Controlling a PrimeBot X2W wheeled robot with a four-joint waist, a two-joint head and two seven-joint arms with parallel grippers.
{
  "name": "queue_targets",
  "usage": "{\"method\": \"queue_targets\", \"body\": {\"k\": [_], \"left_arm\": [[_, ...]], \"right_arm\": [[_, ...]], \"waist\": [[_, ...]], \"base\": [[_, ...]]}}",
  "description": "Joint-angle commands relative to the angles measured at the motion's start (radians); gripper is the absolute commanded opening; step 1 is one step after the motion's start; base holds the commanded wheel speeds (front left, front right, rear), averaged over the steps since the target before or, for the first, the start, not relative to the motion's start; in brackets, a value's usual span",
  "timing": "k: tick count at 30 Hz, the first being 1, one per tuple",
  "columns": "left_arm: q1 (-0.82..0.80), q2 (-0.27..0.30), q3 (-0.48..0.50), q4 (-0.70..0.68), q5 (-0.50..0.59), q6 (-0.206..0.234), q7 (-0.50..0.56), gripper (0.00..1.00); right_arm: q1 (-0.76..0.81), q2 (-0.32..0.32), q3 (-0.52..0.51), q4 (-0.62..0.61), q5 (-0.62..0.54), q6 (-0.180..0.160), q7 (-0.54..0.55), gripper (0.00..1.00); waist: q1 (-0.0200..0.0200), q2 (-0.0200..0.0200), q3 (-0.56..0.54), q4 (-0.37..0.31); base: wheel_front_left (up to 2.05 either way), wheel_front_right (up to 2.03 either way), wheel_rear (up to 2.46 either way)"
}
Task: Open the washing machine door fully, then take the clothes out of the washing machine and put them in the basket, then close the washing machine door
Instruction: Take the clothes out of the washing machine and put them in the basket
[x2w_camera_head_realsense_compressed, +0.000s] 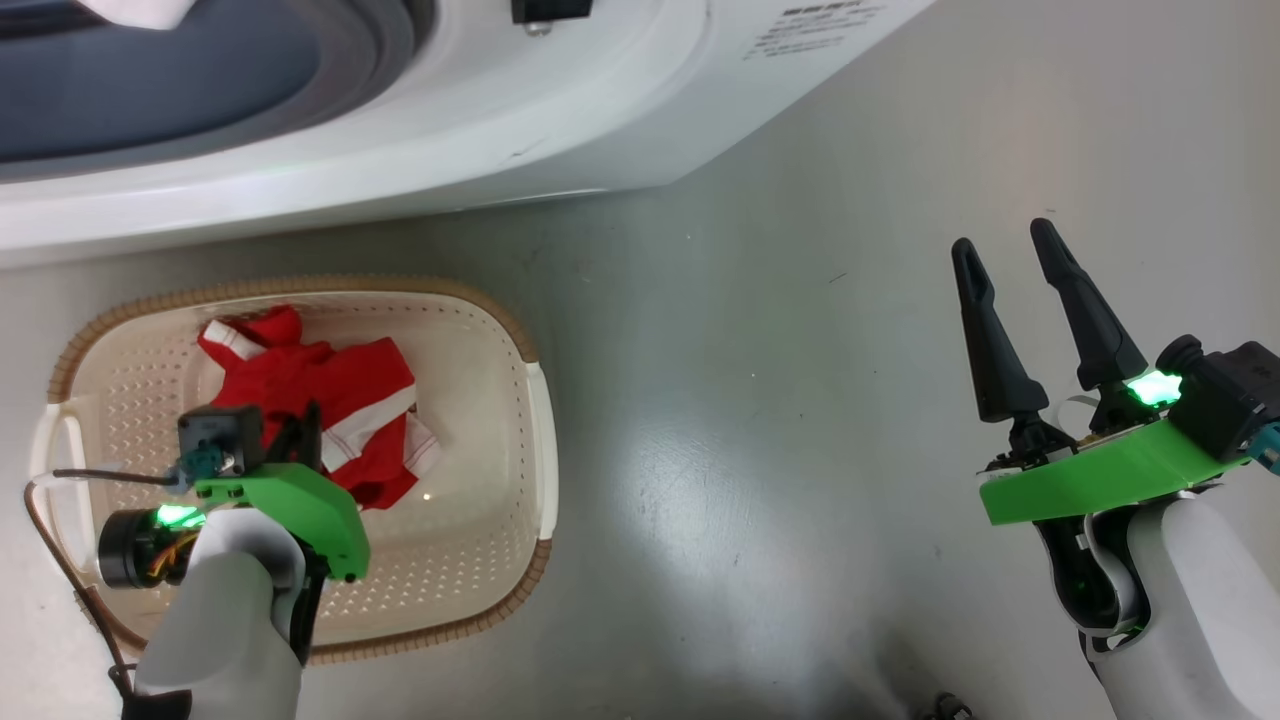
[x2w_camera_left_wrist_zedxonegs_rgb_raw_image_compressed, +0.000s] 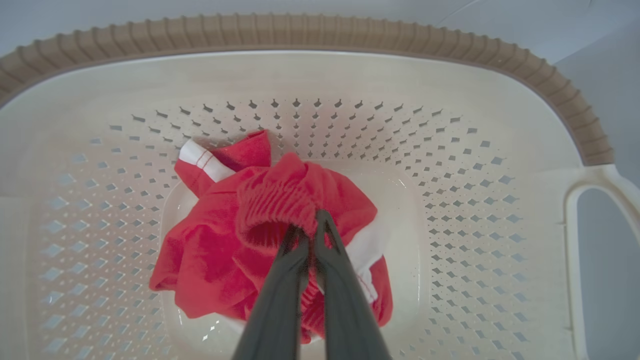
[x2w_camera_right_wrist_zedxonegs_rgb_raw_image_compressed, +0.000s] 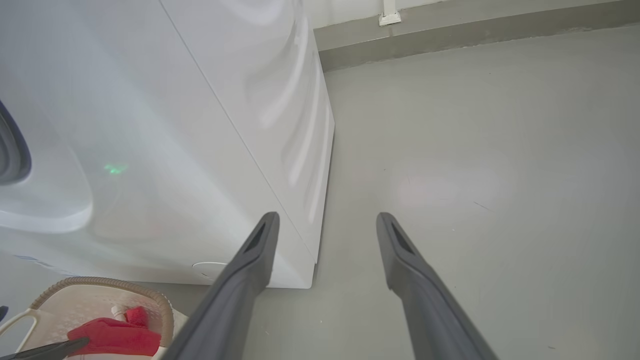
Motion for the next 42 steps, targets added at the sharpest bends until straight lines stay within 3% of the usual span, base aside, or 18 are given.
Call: {"method": "queue_targets", "body": {"k": [1, 2, 3, 21, 42], "left_arm": [[0.023, 0.033, 0.017, 0.000, 0.003, -0.003, -0.006, 0.47], [0.023, 0.033, 0.018, -0.001, 0.002, -0.002, -0.006, 0.90], [0.024, 0.032, 0.018, -0.003, 0.000, -0.002, -0.006, 1.00], [0.138, 0.005, 0.050, -0.112, -0.043, -0.011, -0.006, 1.00], [0.324, -0.013, 0.085, -0.433, -0.043, -0.022, -0.006, 1.00]], "right_arm": [[0.006, -0.008, 0.024, -0.019, -0.011, 0.006, -0.006, 1.00], [0.006, -0.008, 0.023, -0.019, -0.012, 0.006, -0.006, 1.00], [0.005, -0.009, 0.023, -0.018, -0.012, 0.006, -0.006, 1.00], [0.057, -0.035, 0.030, 0.005, -0.011, 0.006, -0.006, 1.00], [0.154, -0.061, 0.042, 0.028, 0.001, 0.006, -0.006, 1.00]], "waist": [[0.0000, 0.0000, -0.003, 0.002], [0.0000, 0.0000, -0.005, 0.003], [0.0000, 0.0000, -0.008, 0.004], [0.0000, 0.0000, -0.179, 0.035], [0.0000, 0.0000, -0.405, 0.045]], "base": [[0.00, 0.00, 0.00], [0.00, 0.00, 0.00], [0.00, 0.00, 0.00], [0.00, 0.00, 0.00], [0.00, 0.00, 0.00]]}}
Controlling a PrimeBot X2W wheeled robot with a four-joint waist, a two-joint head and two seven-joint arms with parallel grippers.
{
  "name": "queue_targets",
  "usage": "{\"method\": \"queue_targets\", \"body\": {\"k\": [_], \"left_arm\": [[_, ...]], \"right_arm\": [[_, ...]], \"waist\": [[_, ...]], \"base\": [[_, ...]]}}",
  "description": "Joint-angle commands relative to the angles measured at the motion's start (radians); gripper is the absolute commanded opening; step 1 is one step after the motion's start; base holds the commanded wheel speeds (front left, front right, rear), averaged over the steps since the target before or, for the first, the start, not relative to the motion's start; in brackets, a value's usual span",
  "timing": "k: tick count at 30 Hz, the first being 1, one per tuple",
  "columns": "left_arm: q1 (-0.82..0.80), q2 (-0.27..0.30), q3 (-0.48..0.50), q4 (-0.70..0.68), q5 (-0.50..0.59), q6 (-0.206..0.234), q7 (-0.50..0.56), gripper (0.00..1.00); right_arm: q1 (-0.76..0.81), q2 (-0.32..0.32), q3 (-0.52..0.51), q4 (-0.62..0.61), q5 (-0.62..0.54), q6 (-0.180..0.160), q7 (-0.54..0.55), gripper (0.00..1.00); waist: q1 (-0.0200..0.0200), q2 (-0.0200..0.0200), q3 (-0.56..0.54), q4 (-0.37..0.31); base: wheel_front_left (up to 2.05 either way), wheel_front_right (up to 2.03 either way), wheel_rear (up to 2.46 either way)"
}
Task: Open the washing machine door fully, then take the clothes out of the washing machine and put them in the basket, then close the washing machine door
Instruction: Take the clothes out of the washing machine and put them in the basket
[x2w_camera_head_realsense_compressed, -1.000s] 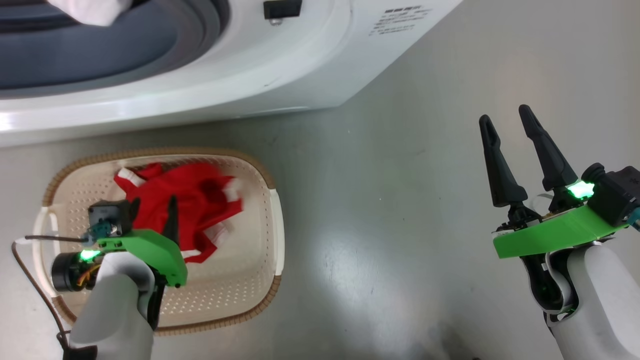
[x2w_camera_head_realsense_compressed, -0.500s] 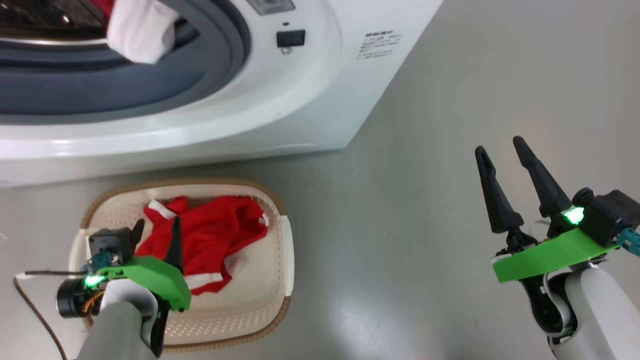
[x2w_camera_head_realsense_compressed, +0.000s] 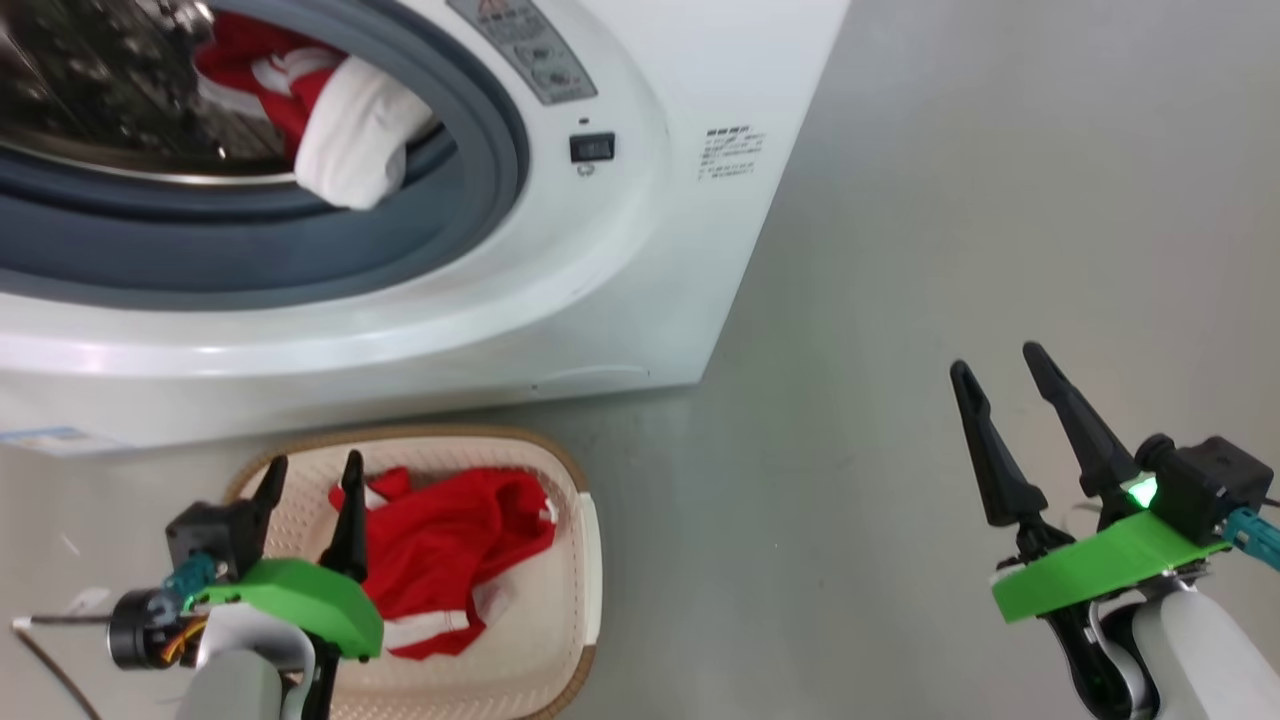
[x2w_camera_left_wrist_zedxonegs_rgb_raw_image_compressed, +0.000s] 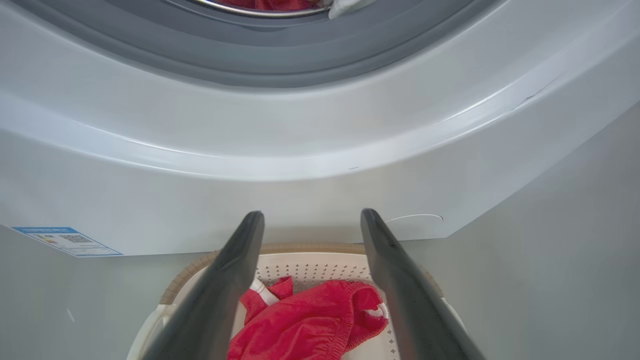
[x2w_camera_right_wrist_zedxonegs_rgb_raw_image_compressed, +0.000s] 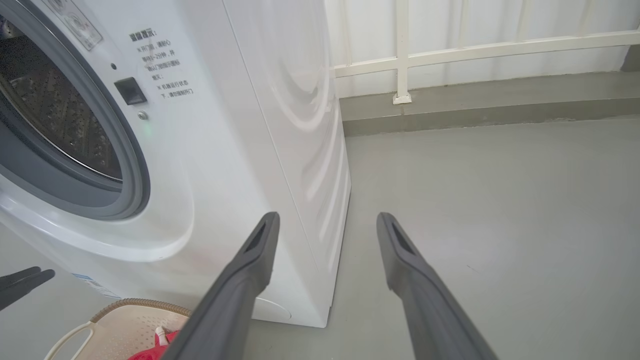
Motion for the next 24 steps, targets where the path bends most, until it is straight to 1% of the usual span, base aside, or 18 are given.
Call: {"method": "queue_targets", "body": {"k": [1, 13, 24], "left_arm": [[0.035, 0.016, 0.033, -0.041, -0.005, -0.005, -0.006, 1.00], [0.160, 0.013, 0.052, -0.266, -0.025, -0.006, -0.006, 1.00], [0.286, 0.013, 0.050, -0.465, -0.017, -0.005, -0.006, 1.00]], "right_arm": [[0.025, -0.018, 0.021, -0.018, 0.001, 0.006, -0.006, 1.00], [0.090, -0.037, 0.005, -0.014, 0.006, 0.006, -0.006, 1.00], [0.142, -0.045, -0.016, -0.019, 0.006, 0.006, -0.006, 1.00]], "waist": [[0.0000, 0.0000, -0.051, 0.000], [0.0000, 0.0000, -0.161, 0.004], [0.0000, 0.0000, -0.223, -0.001]], "base": [[0.00, 0.00, 0.00], [0.00, 0.00, 0.00], [0.00, 0.00, 0.00]]}}
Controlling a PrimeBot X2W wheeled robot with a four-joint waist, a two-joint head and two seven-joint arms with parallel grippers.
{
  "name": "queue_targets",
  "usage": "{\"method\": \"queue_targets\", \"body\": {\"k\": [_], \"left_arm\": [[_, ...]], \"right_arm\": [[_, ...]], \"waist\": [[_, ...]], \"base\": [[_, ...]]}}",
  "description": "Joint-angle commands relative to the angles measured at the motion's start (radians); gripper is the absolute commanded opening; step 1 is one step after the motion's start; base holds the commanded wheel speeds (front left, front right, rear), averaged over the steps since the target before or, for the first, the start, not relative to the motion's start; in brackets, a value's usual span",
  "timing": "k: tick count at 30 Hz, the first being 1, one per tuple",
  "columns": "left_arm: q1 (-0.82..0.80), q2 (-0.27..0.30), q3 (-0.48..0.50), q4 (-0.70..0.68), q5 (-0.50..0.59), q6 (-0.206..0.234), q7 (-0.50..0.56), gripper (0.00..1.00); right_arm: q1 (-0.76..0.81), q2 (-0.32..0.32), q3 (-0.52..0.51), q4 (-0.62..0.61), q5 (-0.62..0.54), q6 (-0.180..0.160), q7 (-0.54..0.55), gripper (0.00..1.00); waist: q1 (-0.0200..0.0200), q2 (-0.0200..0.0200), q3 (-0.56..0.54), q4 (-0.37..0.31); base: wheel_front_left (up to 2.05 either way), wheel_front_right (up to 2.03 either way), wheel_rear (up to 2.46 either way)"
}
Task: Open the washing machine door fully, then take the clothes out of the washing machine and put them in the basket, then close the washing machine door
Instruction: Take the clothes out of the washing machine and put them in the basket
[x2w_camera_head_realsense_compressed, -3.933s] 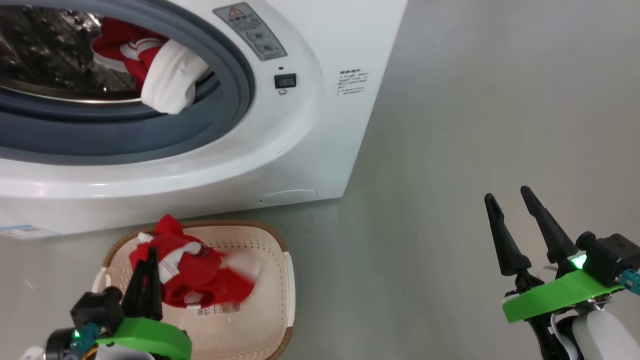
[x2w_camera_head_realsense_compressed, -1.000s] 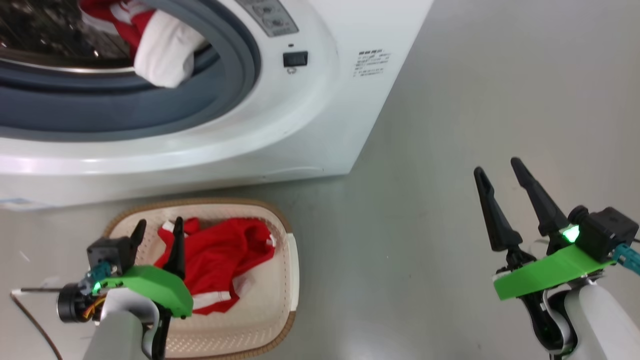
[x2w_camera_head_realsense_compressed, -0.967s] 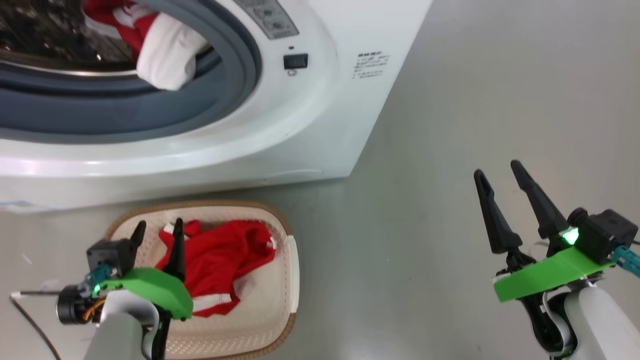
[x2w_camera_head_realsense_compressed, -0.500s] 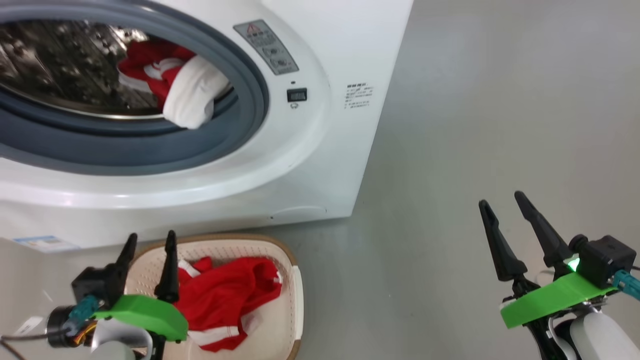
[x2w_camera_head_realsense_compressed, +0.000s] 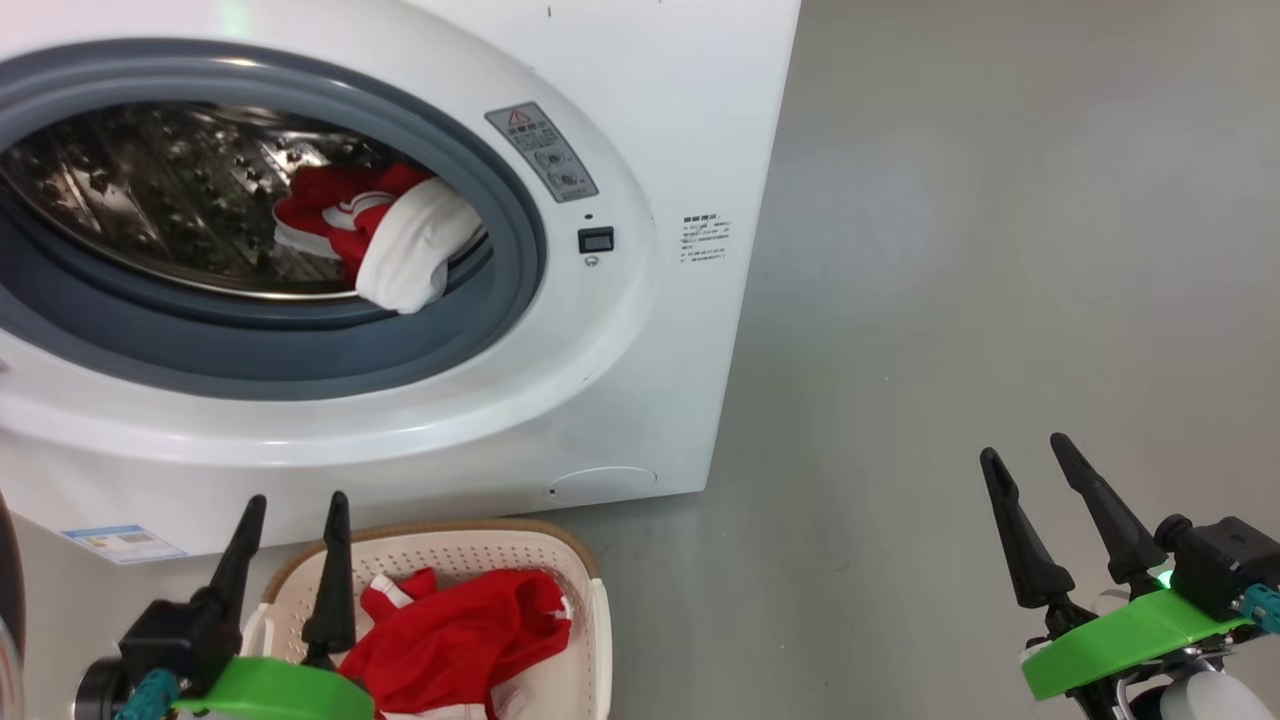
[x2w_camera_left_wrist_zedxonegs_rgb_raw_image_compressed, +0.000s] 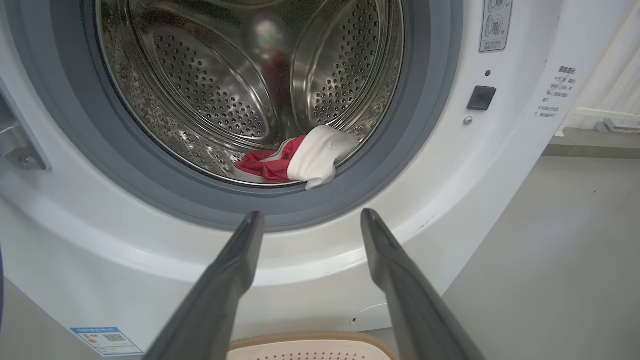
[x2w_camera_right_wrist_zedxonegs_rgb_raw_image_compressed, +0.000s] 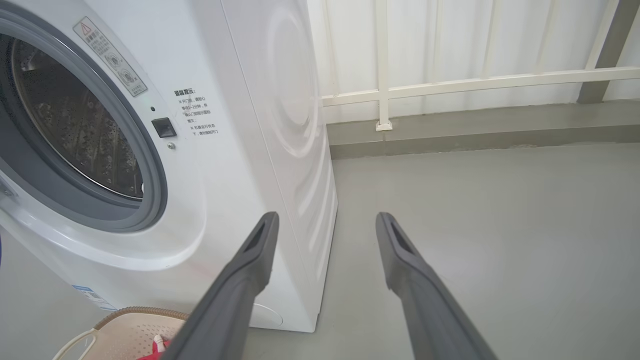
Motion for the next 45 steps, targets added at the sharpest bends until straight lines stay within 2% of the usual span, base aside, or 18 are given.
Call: {"method": "queue_targets", "body": {"k": [1, 14, 19, 28, 45], "left_arm": [[0.015, 0.016, 0.028, -0.047, -0.001, -0.003, -0.006, 1.00], [0.155, 0.015, 0.009, -0.209, -0.011, 0.019, -0.006, 1.00], [0.207, 0.015, -0.009, -0.271, -0.020, 0.046, -0.006, 1.00], [0.221, 0.015, -0.021, -0.301, -0.028, 0.064, -0.006, 1.00], [0.214, 0.015, -0.031, -0.311, -0.033, 0.067, -0.006, 1.00]], "right_arm": [[0.008, -0.022, 0.014, -0.026, 0.003, 0.006, -0.006, 1.00], [0.071, -0.024, -0.014, -0.032, 0.003, 0.006, -0.006, 1.00], [0.096, -0.027, -0.027, -0.036, 0.004, 0.006, -0.006, 1.00], [0.101, -0.027, -0.034, -0.041, 0.003, 0.006, -0.006, 1.00], [0.096, -0.022, -0.029, -0.044, 0.005, 0.006, -0.006, 1.00]], "waist": [[0.0000, -0.0001, -0.012, -0.001], [0.0000, -0.0001, -0.062, 0.004], [0.0000, -0.0001, -0.078, 0.009], [0.0000, -0.0001, -0.077, 0.012], [0.0000, -0.0001, -0.067, 0.012]], "base": [[0.00, 0.00, 0.00], [0.00, 0.00, 0.00], [0.00, 0.00, 0.00], [0.00, 0.00, 0.00], [0.00, 0.00, 0.00]]}}
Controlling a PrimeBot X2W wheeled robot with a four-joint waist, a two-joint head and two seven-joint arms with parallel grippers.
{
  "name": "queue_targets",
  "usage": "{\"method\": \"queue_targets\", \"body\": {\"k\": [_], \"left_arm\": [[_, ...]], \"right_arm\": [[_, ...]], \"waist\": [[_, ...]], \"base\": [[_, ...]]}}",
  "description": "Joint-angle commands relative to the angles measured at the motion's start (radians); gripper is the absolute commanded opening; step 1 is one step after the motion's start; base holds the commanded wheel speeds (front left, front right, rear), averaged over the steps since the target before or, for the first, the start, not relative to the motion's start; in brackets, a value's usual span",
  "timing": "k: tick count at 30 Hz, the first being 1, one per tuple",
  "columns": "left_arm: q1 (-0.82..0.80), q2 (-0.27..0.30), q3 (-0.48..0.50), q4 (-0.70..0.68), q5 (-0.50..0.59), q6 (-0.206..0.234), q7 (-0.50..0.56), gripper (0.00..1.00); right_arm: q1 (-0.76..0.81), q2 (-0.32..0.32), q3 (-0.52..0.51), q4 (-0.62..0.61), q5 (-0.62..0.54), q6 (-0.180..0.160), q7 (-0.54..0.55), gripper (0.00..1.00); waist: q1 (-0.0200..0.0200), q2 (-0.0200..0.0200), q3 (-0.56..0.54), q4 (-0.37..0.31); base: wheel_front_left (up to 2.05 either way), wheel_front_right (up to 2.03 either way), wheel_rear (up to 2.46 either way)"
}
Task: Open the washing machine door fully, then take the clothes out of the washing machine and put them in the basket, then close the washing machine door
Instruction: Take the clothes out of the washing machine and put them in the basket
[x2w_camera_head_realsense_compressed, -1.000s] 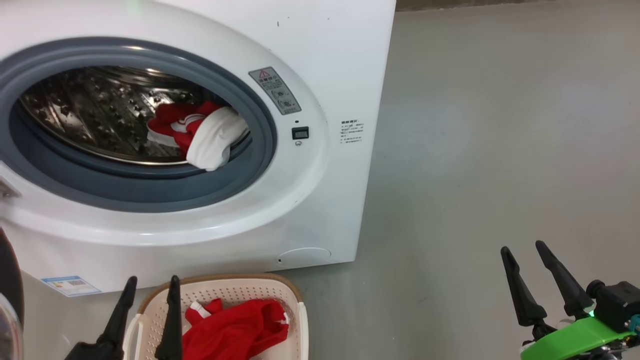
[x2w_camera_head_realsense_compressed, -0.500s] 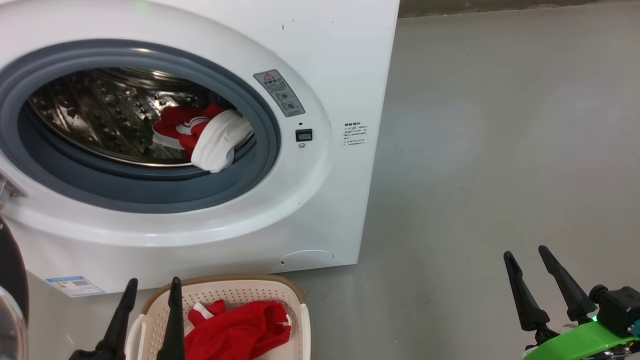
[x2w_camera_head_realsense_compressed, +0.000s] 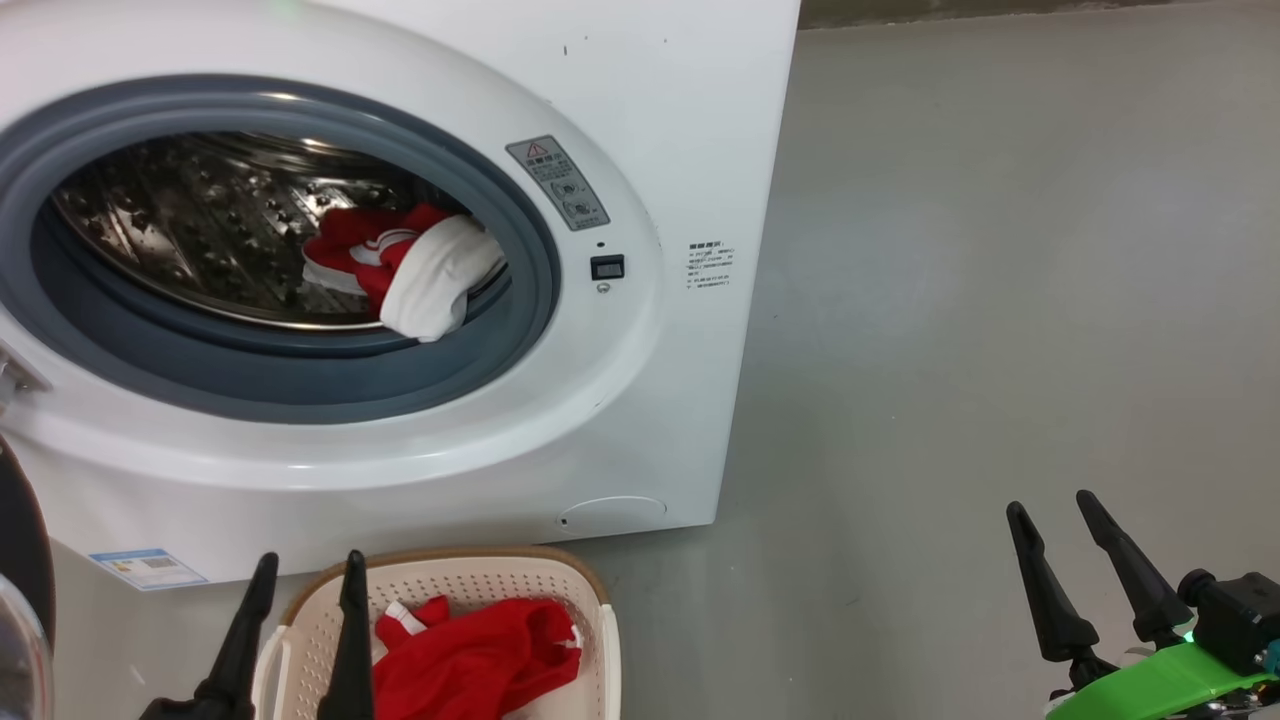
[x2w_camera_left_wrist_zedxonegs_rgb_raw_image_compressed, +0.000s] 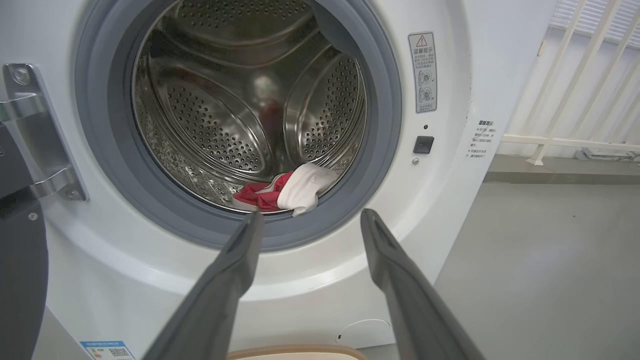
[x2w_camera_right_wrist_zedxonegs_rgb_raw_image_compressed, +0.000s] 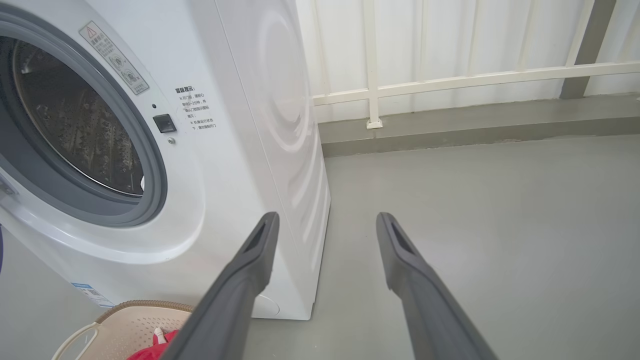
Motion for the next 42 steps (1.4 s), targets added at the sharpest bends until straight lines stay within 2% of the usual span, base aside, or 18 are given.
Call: {"method": "queue_targets", "body": {"k": [1, 7, 14, 25, 42], "left_arm": [[-0.017, 0.010, 0.023, -0.016, -0.008, 0.002, -0.006, 1.00], [-0.061, 0.010, 0.014, 0.035, -0.009, -0.015, -0.006, 1.00], [-0.219, 0.025, 0.014, 0.167, 0.009, -0.049, -0.006, 1.00], [-0.537, 0.128, -0.039, 0.462, 0.013, -0.068, -0.006, 1.00], [-0.955, 0.271, -0.212, 0.818, -0.062, -0.069, -0.006, 1.00]], "right_arm": [[-0.009, -0.021, 0.014, -0.028, 0.005, 0.006, -0.006, 1.00], [-0.014, -0.016, 0.017, -0.030, 0.006, 0.006, -0.006, 1.00], [-0.036, -0.001, 0.026, -0.035, 0.006, 0.006, -0.006, 1.00], [-0.106, 0.026, 0.043, -0.040, 0.007, 0.006, -0.006, 1.00], [-0.211, 0.064, 0.066, -0.047, 0.005, 0.006, -0.006, 1.00]], "waist": [[0.0000, 0.0000, 0.002, 0.000], [0.0000, 0.0000, 0.015, -0.002], [0.0000, 0.0000, 0.075, -0.012], [0.0000, 0.0000, 0.198, -0.065], [0.0000, 0.0000, 0.369, -0.140]], "base": [[0.00, 0.00, 0.00], [0.00, 0.00, 0.00], [0.00, 0.00, 0.00], [0.00, 0.00, 0.00], [0.00, 0.00, 0.00]]}}
